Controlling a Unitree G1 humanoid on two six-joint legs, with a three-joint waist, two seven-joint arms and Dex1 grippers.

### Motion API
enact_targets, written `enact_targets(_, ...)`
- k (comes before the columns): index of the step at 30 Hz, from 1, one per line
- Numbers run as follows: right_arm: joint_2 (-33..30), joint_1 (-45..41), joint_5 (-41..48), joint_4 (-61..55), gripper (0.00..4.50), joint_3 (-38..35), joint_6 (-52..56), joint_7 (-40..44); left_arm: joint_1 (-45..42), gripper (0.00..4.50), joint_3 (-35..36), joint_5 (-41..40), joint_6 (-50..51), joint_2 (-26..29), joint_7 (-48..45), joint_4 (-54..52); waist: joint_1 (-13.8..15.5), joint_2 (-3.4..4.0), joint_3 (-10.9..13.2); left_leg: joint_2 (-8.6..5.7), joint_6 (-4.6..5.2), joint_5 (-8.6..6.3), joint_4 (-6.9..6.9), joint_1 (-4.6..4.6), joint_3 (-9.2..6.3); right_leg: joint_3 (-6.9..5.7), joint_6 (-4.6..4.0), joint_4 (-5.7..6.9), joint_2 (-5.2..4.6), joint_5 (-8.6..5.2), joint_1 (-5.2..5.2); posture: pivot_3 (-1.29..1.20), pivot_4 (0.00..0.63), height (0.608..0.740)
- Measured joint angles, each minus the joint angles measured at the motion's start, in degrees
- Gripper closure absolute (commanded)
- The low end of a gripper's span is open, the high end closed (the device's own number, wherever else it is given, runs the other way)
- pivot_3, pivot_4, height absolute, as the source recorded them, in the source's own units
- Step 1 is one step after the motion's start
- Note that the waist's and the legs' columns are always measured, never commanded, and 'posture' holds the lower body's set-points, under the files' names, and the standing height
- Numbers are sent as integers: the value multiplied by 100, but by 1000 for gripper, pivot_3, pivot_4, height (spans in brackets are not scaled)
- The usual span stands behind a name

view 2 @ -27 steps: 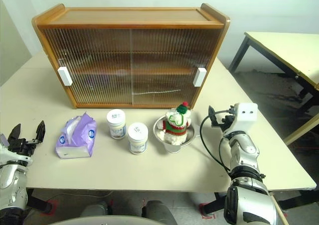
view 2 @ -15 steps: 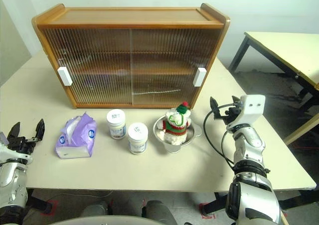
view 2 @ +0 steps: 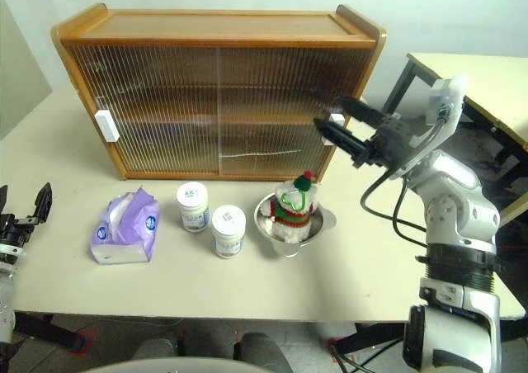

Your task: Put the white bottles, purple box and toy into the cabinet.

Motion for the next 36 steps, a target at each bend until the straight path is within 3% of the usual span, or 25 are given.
enact_targets(5, -155, 83, 454, -936, 0, 355, 995, 315, -108, 50, -3, -139, 318, 52, -137, -216, 18, -10, -1, -2, -2, 0, 1, -7, 4, -10, 3, 0, 6, 4, -9, -17, 0, 740)
enact_targets(9, -5, 91, 509, -1330, 0, 598, 1176, 362, -418, 50, -113, -237, 756, 100, -216, -529, 45, -30, -2, -3, -4, 3, 3, -7, 4, -10, -1, 0, 10, 14, -9, -6, 0, 740)
enact_targets(22, 219, 329, 487, -1615, 0, 817, 1177, 368, -1023, 4492, -492, -379, 1708, 99, -273, -1312, 96, -36, -3, -6, -8, 5, 6, -6, 3, -2, -29, 2, 11, 41, -10, -8, 0, 740)
enact_targets(36, 266, 355, 510, -1857, 0, 824, 1239, 298, -2118, 4492, -898, -81, 1714, -92, -251, -397, 139, -45, -3, -6, -7, 20, 17, -7, 3, 2, -6, 2, 11, 70, -8, -30, 0, 740)
